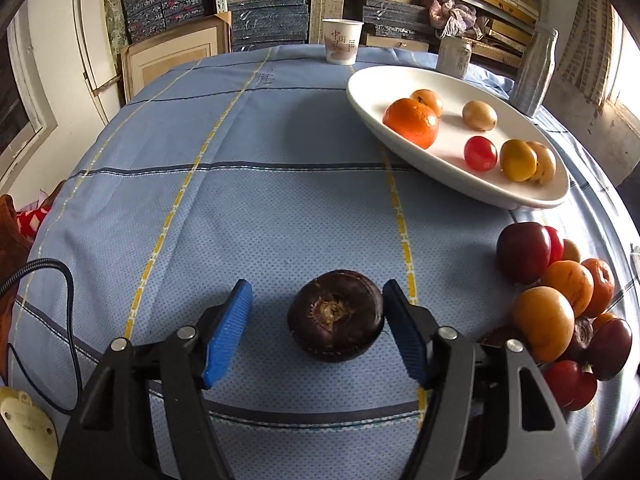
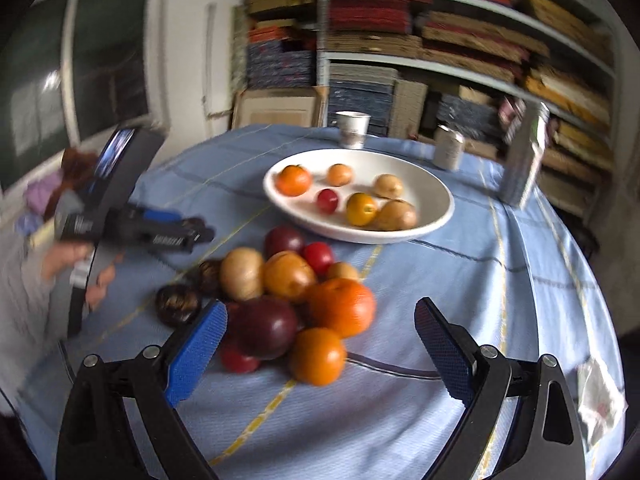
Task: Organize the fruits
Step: 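Grasp a dark mangosteen with the left tool while the right tool grasps a dark red plum, then place the mangosteen on the plate with the left tool while the right tool places the plum, then move both open tools back toward the remaining fruit pile, then grasp a brown pear with the left tool while the right tool grasps a tangerine, then place the pear on the plate with the left tool while the right tool places the tangerine, then grasp a dark mangosteen with the left tool while the right tool grasps an orange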
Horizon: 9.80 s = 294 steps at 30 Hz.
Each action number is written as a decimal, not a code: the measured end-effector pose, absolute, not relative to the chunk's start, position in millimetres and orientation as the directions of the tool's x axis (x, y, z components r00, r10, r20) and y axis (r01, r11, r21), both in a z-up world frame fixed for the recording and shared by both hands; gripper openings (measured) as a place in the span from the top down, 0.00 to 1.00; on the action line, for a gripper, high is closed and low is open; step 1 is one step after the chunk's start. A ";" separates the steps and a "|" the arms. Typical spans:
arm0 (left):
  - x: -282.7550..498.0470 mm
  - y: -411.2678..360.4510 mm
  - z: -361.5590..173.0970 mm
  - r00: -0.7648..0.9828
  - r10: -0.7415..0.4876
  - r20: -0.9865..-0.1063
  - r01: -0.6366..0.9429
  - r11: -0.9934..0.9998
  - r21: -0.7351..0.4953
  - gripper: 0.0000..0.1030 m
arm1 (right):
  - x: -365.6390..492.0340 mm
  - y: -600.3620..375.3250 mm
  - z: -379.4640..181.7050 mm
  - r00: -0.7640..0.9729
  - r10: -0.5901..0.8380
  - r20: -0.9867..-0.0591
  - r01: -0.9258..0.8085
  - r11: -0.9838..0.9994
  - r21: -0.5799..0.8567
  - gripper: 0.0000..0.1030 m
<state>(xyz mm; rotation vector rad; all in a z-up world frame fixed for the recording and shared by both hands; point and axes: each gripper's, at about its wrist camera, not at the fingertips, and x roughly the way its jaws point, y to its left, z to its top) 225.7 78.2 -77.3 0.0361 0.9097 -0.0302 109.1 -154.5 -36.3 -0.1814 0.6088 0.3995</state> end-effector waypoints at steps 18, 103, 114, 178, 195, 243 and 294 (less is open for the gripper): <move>212.1 78.7 -74.3 0.621 -0.049 -0.782 0.057 0.998 -0.018 0.51 | 111.8 -126.3 -50.5 0.684 0.289 -0.669 -0.480 0.870 -0.115 0.48; 230.5 28.4 -17.7 0.721 -0.154 -0.676 0.174 0.984 -0.038 0.29 | 173.4 -205.9 35.1 0.806 0.384 -0.451 -0.306 0.922 0.237 0.19; 174.9 -8.7 -46.3 0.703 -0.161 -0.693 0.298 0.951 0.081 0.25 | 162.9 -261.1 -12.4 0.775 0.361 -0.518 -0.155 0.904 0.399 0.16; 206.2 2.9 -70.7 0.627 -0.173 -0.759 0.355 0.931 0.081 0.51 | 162.4 -251.6 -14.7 0.756 0.384 -0.530 -0.195 0.905 0.378 0.16; 223.2 37.5 -71.0 0.639 -0.117 -0.760 0.215 0.976 0.031 0.57 | 175.0 -201.6 -47.2 0.637 0.370 -0.676 -0.281 0.928 0.243 0.19; 341.4 -3.8 27.6 0.727 -0.200 -0.657 0.218 0.974 -0.056 0.57 | 284.3 -215.8 54.0 0.747 0.353 -0.563 -0.230 0.932 0.279 0.54; 281.2 25.5 23.5 0.756 -0.157 -0.636 0.180 0.983 -0.029 0.28 | 224.5 -191.3 51.7 0.751 0.419 -0.510 -0.345 0.908 0.238 0.28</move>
